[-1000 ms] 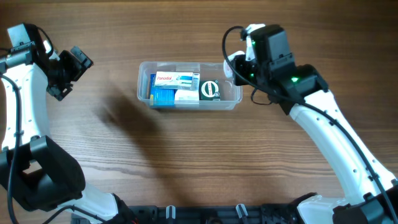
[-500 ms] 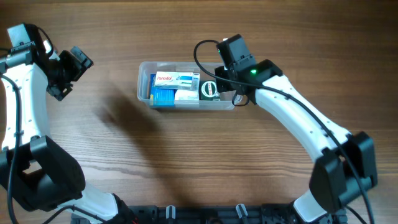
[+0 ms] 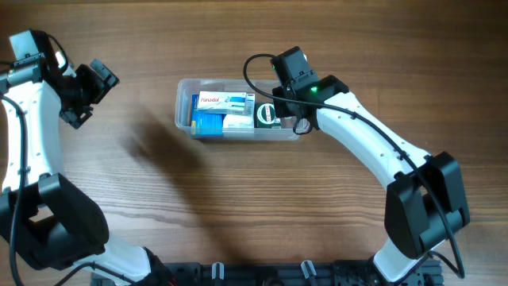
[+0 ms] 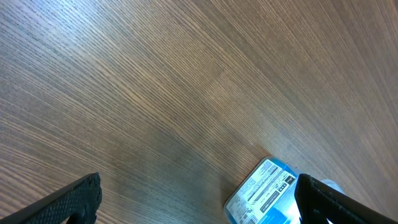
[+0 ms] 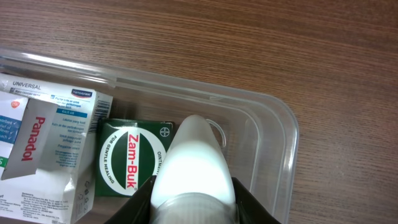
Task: Pack container
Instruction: 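Carry the bottle over the container and lower it beside the tin, then set the bottle upright in the container's right end and open the right gripper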
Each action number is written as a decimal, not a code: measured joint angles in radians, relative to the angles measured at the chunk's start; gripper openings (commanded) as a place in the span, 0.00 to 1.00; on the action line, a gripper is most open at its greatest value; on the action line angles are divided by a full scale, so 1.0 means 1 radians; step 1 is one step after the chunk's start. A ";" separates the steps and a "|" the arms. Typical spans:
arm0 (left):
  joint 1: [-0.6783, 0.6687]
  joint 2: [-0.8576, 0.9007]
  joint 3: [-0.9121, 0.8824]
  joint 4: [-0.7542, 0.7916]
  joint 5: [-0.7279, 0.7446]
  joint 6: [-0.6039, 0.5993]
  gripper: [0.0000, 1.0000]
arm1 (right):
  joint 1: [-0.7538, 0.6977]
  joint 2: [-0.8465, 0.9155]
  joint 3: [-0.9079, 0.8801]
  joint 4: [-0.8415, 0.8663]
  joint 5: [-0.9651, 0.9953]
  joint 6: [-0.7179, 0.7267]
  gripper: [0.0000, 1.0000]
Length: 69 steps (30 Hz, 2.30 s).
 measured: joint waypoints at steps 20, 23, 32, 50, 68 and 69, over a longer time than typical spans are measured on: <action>0.000 0.000 0.000 0.000 0.000 0.000 1.00 | 0.000 0.015 0.000 0.003 0.000 0.016 0.32; 0.000 0.000 0.000 0.000 0.000 0.000 1.00 | 0.000 0.015 0.000 0.003 0.000 0.019 0.32; 0.000 0.000 0.000 0.000 0.000 0.000 1.00 | 0.000 0.068 0.000 0.013 0.005 0.024 0.36; 0.000 0.000 0.000 0.000 0.000 0.000 1.00 | 0.005 0.074 0.000 0.027 0.007 0.030 0.59; 0.000 0.000 0.000 0.000 0.000 0.000 1.00 | 0.005 0.021 0.132 -0.016 0.091 0.000 0.65; 0.000 0.000 0.000 0.000 0.000 0.000 1.00 | 0.004 -0.001 0.132 -0.023 0.105 -0.002 0.65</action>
